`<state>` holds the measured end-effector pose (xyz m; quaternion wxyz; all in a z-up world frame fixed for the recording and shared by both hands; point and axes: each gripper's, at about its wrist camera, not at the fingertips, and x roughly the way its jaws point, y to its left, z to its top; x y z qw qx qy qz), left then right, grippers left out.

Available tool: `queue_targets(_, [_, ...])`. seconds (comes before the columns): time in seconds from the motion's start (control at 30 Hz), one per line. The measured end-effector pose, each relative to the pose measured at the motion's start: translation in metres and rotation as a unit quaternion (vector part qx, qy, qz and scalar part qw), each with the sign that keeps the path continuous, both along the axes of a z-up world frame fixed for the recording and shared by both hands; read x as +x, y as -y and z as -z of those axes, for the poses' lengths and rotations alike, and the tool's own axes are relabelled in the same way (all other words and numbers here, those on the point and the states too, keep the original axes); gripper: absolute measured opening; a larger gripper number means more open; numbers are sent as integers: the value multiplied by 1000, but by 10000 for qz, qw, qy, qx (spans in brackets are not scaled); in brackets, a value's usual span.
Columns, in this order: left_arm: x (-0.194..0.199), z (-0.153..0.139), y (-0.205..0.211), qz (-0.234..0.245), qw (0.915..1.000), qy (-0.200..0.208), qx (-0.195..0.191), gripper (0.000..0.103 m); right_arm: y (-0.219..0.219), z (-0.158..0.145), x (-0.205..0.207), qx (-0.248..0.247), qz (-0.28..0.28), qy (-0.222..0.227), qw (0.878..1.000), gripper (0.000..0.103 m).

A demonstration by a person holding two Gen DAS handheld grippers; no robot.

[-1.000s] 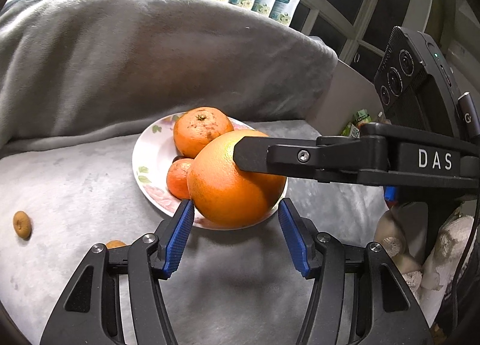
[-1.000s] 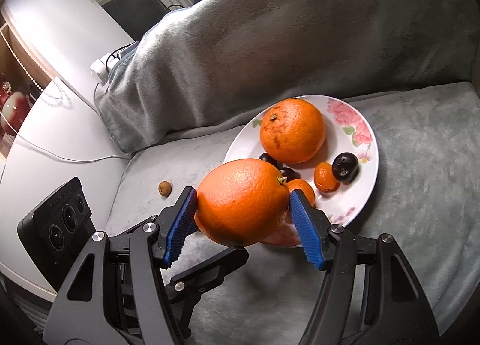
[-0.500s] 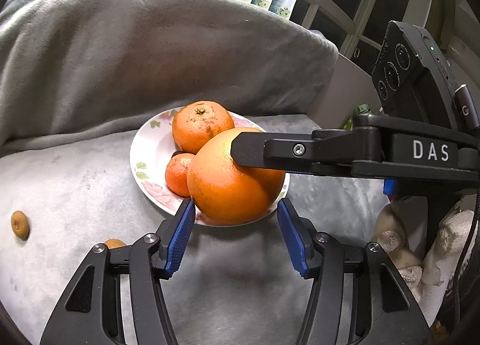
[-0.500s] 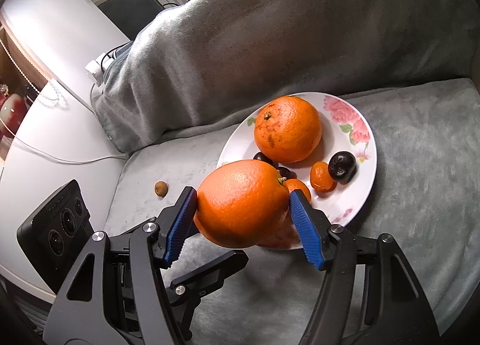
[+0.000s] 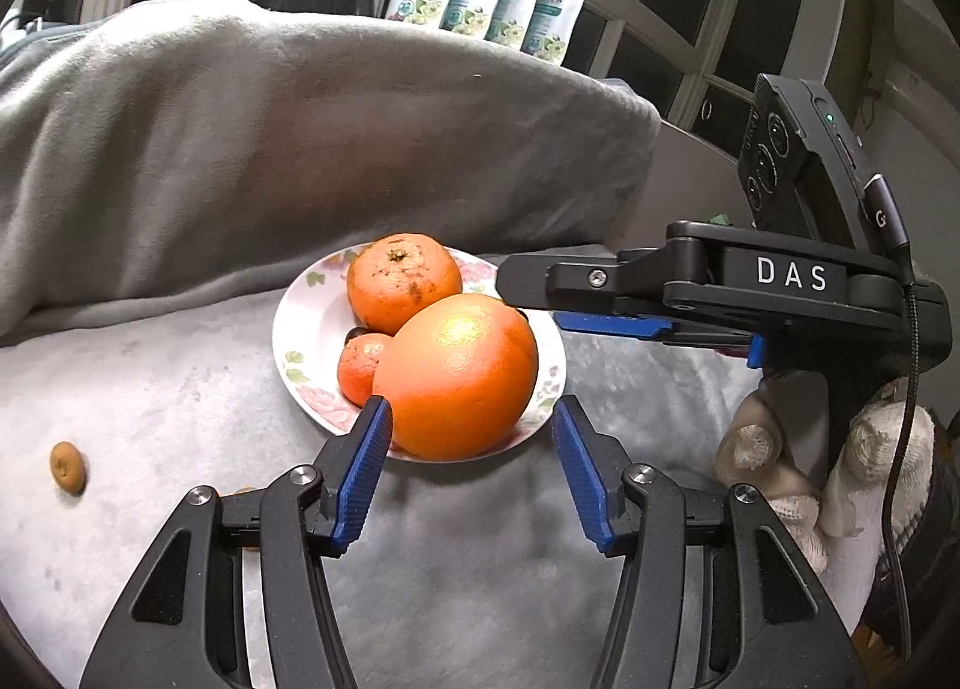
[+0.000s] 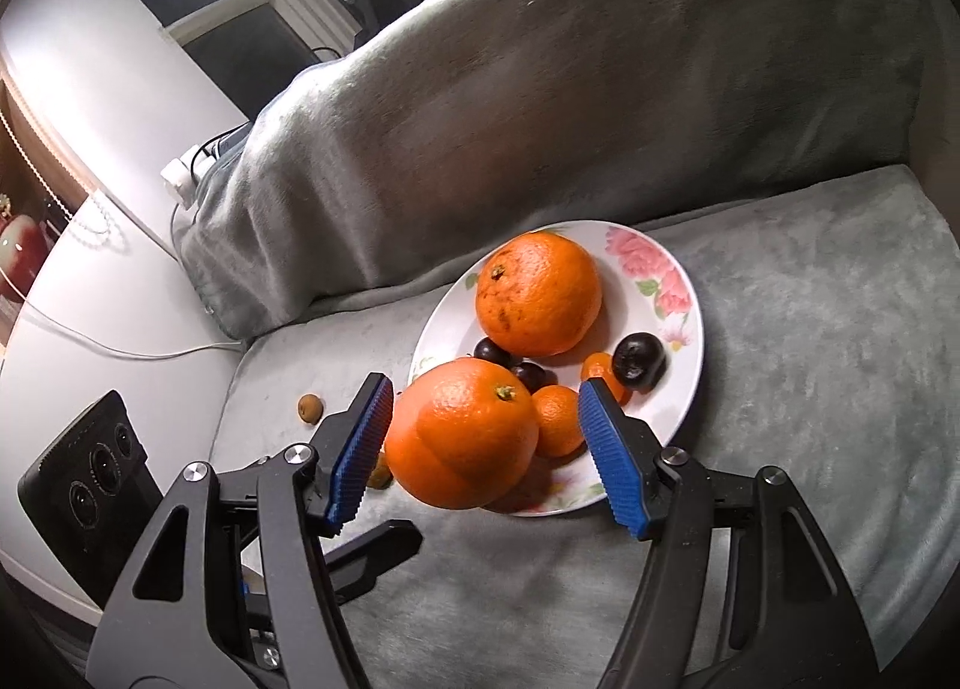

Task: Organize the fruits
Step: 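Open both grippers to release the large orange on the plate, then move both grippers back toward the small brown fruits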

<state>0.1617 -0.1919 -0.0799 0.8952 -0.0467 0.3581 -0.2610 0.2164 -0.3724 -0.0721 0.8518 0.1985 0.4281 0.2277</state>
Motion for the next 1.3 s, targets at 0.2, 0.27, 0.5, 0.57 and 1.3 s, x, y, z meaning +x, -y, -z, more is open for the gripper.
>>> queue_targets(0.2, [-5,-4,-3,-55,10000,53,55,55,8,0,-5,31,167,59,9998,81])
queue_targets(0.27, [-8,-5,-6,-73,9999,77,79,59,10,-1,-6,25,203,86,9998,83])
queue_targets(0.5, [-15,-8,-15,-183,9997,133,69,72,12,-5,-13,-194,324,220,9990,86])
queue_targets(0.57, [-17,-9,-16,-192,9996,160,88,72,11,-6,-16,-297,304,263,9987,86])
queue_targets(1.3, [-29,-14,-59,-549,9978,317,215,72,-40,-7,-52,-995,-192,690,9925,86])
